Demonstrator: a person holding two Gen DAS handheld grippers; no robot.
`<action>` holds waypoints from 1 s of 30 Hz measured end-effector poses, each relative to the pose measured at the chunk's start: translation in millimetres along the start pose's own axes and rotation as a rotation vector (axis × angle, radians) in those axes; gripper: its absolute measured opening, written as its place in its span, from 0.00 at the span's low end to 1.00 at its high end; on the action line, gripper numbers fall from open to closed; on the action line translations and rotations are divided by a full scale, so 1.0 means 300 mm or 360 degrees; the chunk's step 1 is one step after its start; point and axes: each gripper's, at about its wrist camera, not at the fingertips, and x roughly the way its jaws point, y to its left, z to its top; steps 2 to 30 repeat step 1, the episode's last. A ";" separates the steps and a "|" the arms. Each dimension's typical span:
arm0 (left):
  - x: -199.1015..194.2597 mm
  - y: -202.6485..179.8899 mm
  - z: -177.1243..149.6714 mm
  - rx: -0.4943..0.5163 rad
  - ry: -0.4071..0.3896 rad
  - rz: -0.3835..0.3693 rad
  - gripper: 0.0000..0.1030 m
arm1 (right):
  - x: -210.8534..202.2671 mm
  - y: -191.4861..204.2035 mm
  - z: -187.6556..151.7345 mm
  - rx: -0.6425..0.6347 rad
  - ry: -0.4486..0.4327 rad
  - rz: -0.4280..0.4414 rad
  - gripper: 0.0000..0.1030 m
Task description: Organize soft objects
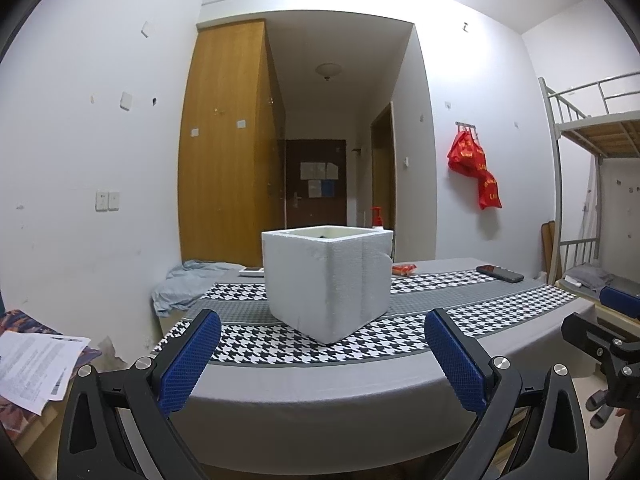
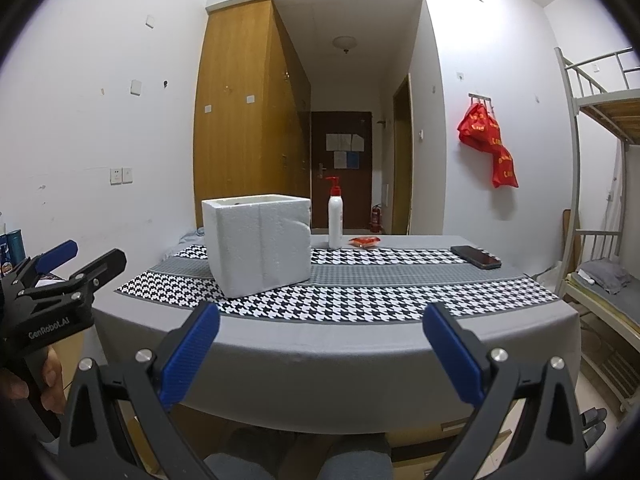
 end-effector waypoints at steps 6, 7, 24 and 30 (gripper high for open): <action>0.000 -0.002 -0.002 0.0007 0.0001 0.0000 0.99 | 0.000 0.000 -0.001 0.0001 0.0001 -0.0001 1.00; 0.000 -0.002 -0.002 0.0007 0.0001 0.0000 0.99 | 0.000 0.000 -0.001 0.0001 0.0001 -0.0001 1.00; 0.000 -0.002 -0.002 0.0007 0.0001 0.0000 0.99 | 0.000 0.000 -0.001 0.0001 0.0001 -0.0001 1.00; 0.000 -0.002 -0.002 0.0007 0.0001 0.0000 0.99 | 0.000 0.000 -0.001 0.0001 0.0001 -0.0001 1.00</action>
